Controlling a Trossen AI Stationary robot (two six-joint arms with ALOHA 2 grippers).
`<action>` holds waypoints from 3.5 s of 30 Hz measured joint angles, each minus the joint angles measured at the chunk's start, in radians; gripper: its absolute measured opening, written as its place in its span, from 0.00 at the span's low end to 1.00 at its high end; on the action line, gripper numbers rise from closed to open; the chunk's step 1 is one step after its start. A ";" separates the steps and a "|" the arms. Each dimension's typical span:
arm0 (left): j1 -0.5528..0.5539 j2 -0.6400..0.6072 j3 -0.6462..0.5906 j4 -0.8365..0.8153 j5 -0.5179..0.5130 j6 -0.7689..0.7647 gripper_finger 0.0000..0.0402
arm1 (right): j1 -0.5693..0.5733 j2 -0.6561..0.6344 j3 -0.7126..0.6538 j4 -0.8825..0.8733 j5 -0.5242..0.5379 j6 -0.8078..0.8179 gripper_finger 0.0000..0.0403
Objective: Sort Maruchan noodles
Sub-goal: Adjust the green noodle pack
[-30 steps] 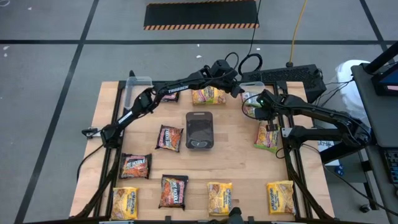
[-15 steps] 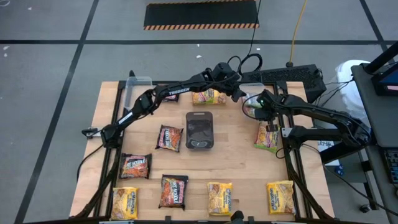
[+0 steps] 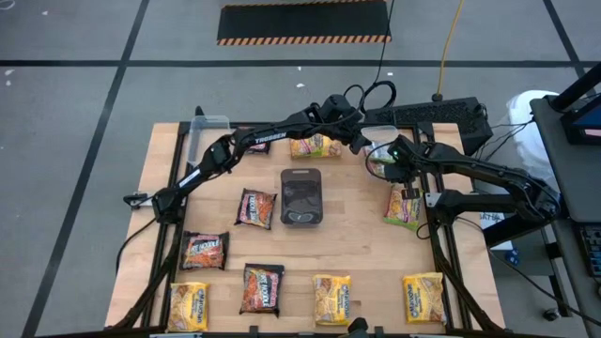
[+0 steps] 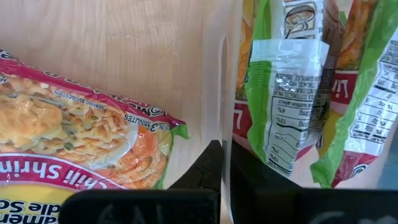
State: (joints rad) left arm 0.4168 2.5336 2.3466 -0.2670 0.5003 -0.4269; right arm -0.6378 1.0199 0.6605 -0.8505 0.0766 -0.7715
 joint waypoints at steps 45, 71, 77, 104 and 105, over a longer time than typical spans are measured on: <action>0.005 -0.001 0.000 0.047 -0.001 0.002 0.01 | 0.000 0.000 0.000 0.001 0.027 -0.007 0.00; 0.021 0.069 -0.001 0.171 0.037 -0.104 0.01 | 0.000 -0.002 0.000 0.026 0.026 -0.008 0.00; 0.003 0.098 -0.001 0.154 0.058 -0.133 0.01 | 0.000 -0.005 -0.001 0.046 0.025 -0.007 0.00; -0.013 0.099 0.000 0.077 0.023 -0.092 0.01 | 0.000 -0.005 -0.001 0.050 0.028 0.004 0.00; -0.013 0.099 0.000 0.078 0.023 -0.092 0.01 | 0.000 -0.005 -0.001 0.048 0.028 0.007 0.00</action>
State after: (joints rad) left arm 0.4042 2.6324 2.3463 -0.1895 0.5228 -0.5190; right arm -0.6376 1.0145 0.6598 -0.8021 0.1046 -0.7647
